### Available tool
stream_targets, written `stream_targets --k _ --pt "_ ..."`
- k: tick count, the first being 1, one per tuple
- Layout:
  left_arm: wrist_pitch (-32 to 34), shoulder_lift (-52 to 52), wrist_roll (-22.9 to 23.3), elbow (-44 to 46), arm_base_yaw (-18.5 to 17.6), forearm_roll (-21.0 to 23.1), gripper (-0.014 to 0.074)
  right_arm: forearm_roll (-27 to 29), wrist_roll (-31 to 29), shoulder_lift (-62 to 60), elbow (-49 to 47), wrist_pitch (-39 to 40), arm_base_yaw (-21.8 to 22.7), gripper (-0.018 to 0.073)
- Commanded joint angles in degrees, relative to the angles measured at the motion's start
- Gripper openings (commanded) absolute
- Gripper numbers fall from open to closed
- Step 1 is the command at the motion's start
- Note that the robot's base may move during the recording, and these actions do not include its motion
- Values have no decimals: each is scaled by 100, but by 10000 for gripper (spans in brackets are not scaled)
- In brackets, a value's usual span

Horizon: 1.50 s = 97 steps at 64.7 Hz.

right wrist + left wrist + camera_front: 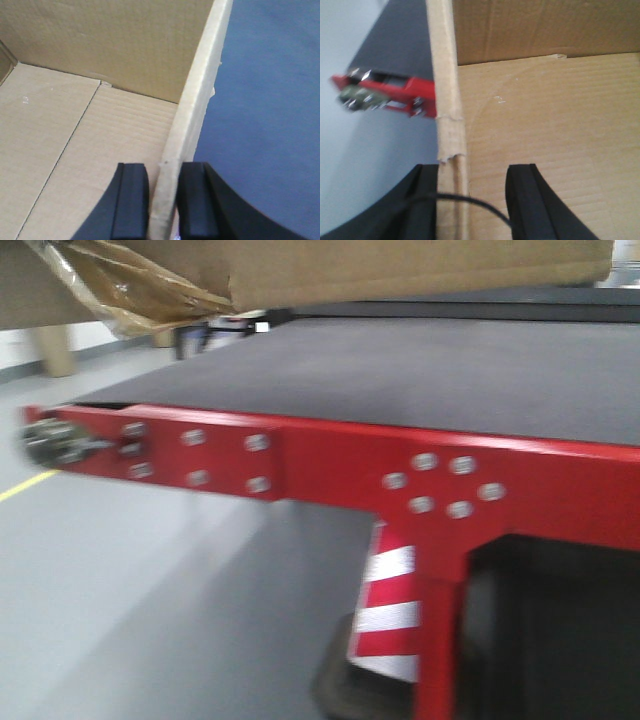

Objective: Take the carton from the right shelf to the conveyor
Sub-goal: 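Drive up to the red conveyor, carton held above the belt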

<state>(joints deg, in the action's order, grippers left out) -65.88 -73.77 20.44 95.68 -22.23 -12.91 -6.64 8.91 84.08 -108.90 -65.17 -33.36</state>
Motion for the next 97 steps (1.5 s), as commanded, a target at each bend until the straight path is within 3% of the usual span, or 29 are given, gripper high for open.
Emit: stream_targets --k 1,97 --pt "251 62 -193 17 -79 316 -8 131 -137 -72 -25 440 -4 -66" --pt "251 62 -193 17 -79 316 -8 141 -137 -72 -25 438 -4 -66"
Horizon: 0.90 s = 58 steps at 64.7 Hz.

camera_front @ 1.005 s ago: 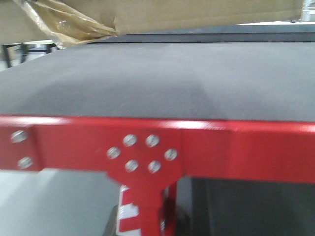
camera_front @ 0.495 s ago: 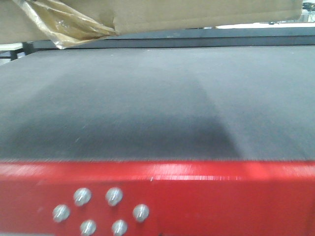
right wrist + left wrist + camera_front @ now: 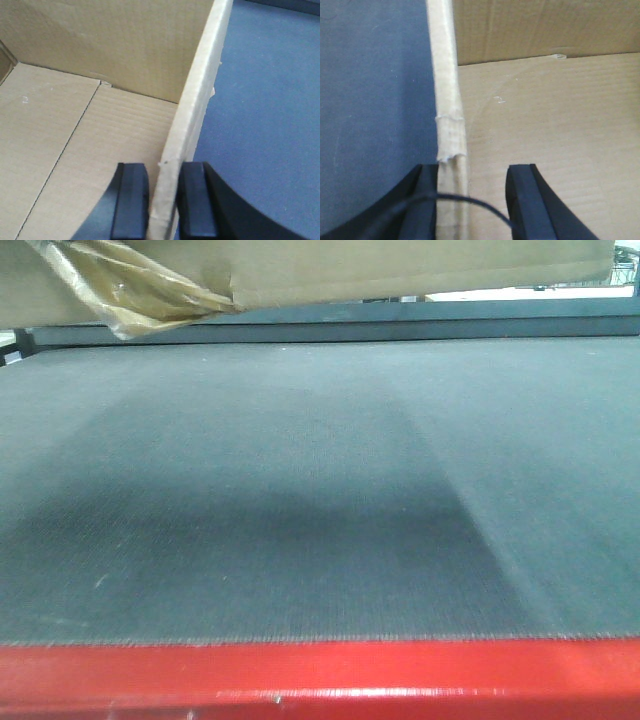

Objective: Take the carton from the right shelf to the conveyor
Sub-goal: 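Drive up to the red conveyor, carton held above the belt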

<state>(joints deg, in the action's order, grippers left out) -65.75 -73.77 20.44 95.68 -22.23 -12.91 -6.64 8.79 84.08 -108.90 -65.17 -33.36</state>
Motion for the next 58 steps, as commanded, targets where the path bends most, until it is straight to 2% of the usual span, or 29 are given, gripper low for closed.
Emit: stream_targets --k 1,58 --pt "238 62 -193 17 -79 316 -8 141 -125 -72 -25 438 -4 -66" --pt "238 62 -193 17 -79 316 -8 141 -125 -72 -25 438 -4 -66"
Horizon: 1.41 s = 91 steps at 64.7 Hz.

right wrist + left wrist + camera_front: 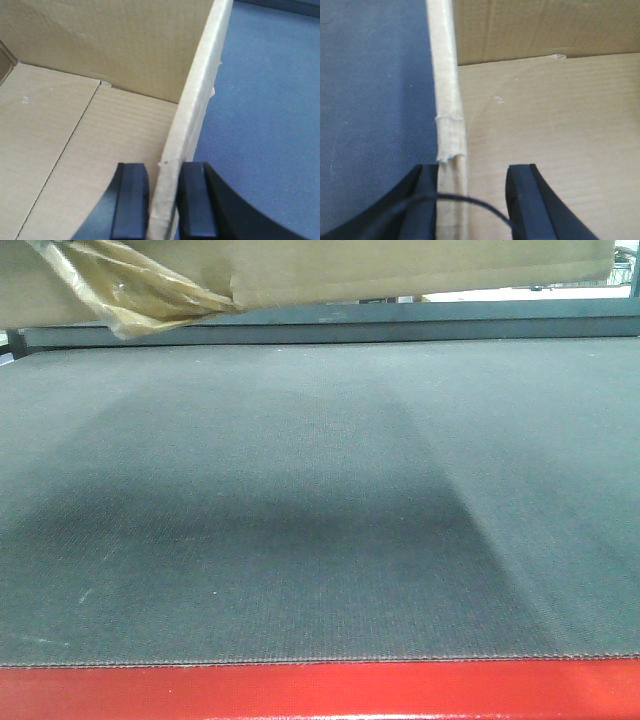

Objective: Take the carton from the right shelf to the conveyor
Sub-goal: 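Drive up to the red conveyor, carton held above the belt, then lower the carton onto the grey belt with both grippers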

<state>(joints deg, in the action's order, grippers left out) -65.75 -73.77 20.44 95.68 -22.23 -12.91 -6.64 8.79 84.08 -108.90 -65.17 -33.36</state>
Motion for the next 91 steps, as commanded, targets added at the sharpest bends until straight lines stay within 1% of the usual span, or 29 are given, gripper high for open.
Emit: stream_targets --k 1,15,23,28,34,41,50,54,61,73,79,83,89,91 --pt "238 62 -193 17 -79 316 -8 141 -125 -72 -25 438 -4 -66" --pt "238 62 -193 17 -79 316 -8 174 -125 -72 -25 438 -4 -66" --pt "377 62 -193 17 -79 328 -8 234 -125 -72 -25 438 -4 -66" --pt "468 52 -193 17 -79 342 -8 375 -125 -72 -25 390 -4 -66" --pt "456 -35 -193 17 -79 317 -8 353 -125 -58 -25 290 8 -66" --pt "433 -313 -193 17 -79 49 -8 277 -125 61 -25 119 207 -66" --pt "448 -835 -193 17 -79 -361 -8 277 -125 407 -25 -34 649 -66" --pt "570 -1098 -193 17 -65 -531 -8 277 -125 633 -1 -48 804 -66" --pt "844 -1478 -193 17 70 -518 -8 277 -125 1045 52 -17 890 -66" --pt "1019 -2020 -190 17 265 -518 -5 277 -125 1711 52 287 890 -66" --pt "1107 -2205 -190 17 353 -518 28 267 -125 1991 52 470 890 -66" --pt "1122 -2271 -190 17 381 -518 77 267 -125 2088 52 522 890 -66" --pt "1157 -2318 -190 17 396 -542 192 267 -125 2145 52 598 890 -62" --pt "1156 -2318 -190 17 419 -542 235 267 -125 2145 52 601 890 -34"
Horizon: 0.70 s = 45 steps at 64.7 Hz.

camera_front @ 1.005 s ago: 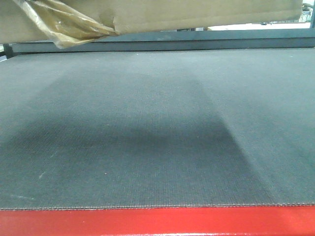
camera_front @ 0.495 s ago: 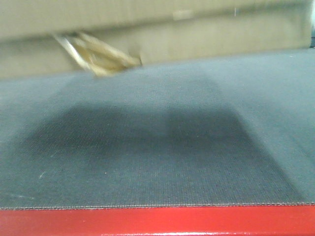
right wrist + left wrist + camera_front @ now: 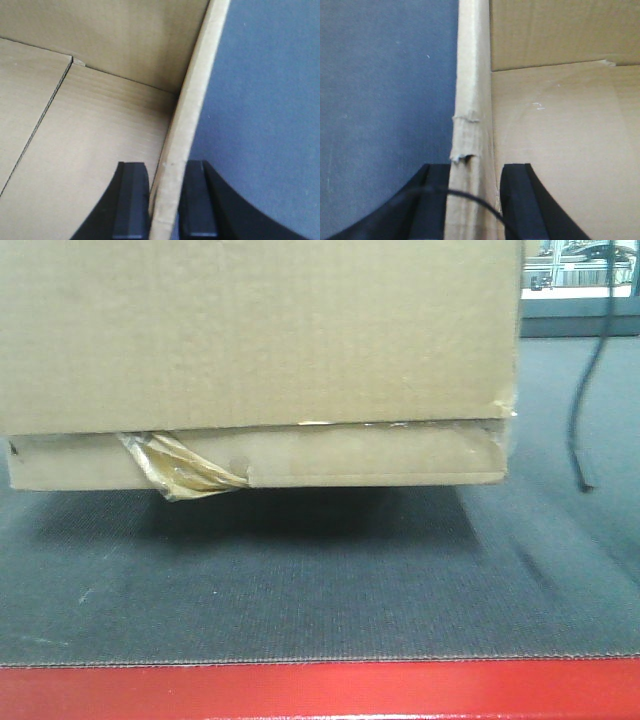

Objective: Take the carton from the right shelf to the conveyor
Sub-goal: 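Lower the carton onto the grey belt with both grippers, then open both grippers and release the carton's side walls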

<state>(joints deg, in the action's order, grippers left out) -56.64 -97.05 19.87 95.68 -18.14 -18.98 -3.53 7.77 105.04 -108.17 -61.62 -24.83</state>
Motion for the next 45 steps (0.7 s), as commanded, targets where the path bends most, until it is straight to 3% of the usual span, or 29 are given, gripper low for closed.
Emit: stream_targets --k 1,5,15,36,45 --pt "255 10 -133 17 8 65 258 -44 -22 50 -21 246 36 -14" --pt "311 10 -133 17 24 65 363 -44 -22 50 -21 256 36 104" --pt "325 59 -133 75 22 76 587 -44 -22 -2 -33 256 36 583" --pt "145 837 -161 337 22 260 610 -44 -25 -770 -33 117 36 556" --pt "58 1378 -170 138 97 178 602 -56 -25 -1186 -33 -67 118 414"
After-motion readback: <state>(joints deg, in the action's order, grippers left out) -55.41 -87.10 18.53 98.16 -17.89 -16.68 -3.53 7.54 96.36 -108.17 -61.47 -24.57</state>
